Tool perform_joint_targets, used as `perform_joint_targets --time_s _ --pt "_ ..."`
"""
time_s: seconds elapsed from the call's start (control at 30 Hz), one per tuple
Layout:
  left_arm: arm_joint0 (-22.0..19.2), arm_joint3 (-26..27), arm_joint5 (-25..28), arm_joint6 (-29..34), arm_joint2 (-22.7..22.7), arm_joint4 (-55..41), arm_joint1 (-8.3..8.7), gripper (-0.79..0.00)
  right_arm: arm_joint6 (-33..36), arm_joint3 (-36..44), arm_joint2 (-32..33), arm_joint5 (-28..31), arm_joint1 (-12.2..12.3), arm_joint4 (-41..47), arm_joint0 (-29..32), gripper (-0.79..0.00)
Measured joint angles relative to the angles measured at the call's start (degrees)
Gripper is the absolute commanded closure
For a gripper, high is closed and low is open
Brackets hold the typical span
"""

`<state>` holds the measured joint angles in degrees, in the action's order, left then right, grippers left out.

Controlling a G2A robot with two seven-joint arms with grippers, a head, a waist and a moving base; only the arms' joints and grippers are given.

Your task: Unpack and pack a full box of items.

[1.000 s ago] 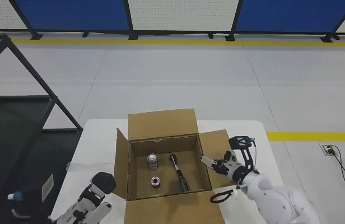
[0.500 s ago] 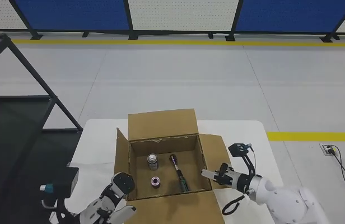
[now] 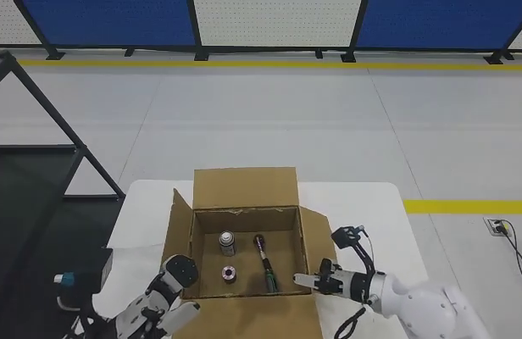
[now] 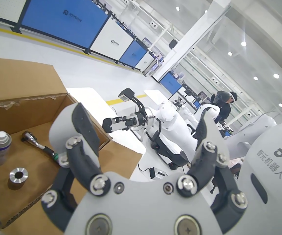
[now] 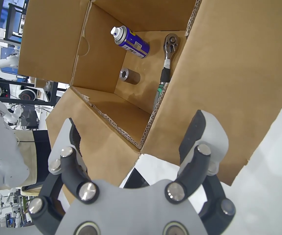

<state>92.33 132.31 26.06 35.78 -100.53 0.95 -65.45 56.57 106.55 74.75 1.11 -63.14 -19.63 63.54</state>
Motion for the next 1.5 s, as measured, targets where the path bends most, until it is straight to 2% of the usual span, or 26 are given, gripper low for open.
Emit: perform_joint_targets --time_s 0.57,0.7,0.9,1.0,1.17,1.4,1.5 --pt "1.37 -0.42 0.25 -1.66 -3.32 -1.41 0.47 -0.785 6.56 3.17 -1.11 2.56 0.88 2.32 0.77 -0.785" --pt "1.95 -0.22 0.42 -3.04 -4.51 -1.30 0.50 -0.785 4.32 4.12 -0.35 2.95 1.01 2.66 1.11 -0.785" --pt "4.62 0.25 1.03 -7.78 -9.33 -1.99 0.29 -0.785 -0.95 6.43 -0.28 3.80 0.88 4.18 0.71 -0.785" --pt "7.10 0.10 1.15 -10.00 -12.73 -2.43 0.08 -0.785 -2.44 6.72 -2.35 4.69 0.57 3.94 -1.54 -0.785" --pt "12.63 -0.53 2.86 -13.45 -18.54 -3.89 -0.50 -0.785 -3.81 4.71 -9.39 4.38 -0.57 1.10 -8.39 -0.785" --pt "21.01 -2.61 6.53 -20.97 -24.51 -8.22 -2.04 -0.785 -6.81 -5.46 -22.95 1.98 -4.16 -0.35 -21.78 -0.785" --pt "23.92 -3.47 8.00 -22.23 -25.46 -10.14 -2.59 -0.785 -7.68 -8.07 -25.01 1.42 -4.82 0.17 -24.22 -0.785"
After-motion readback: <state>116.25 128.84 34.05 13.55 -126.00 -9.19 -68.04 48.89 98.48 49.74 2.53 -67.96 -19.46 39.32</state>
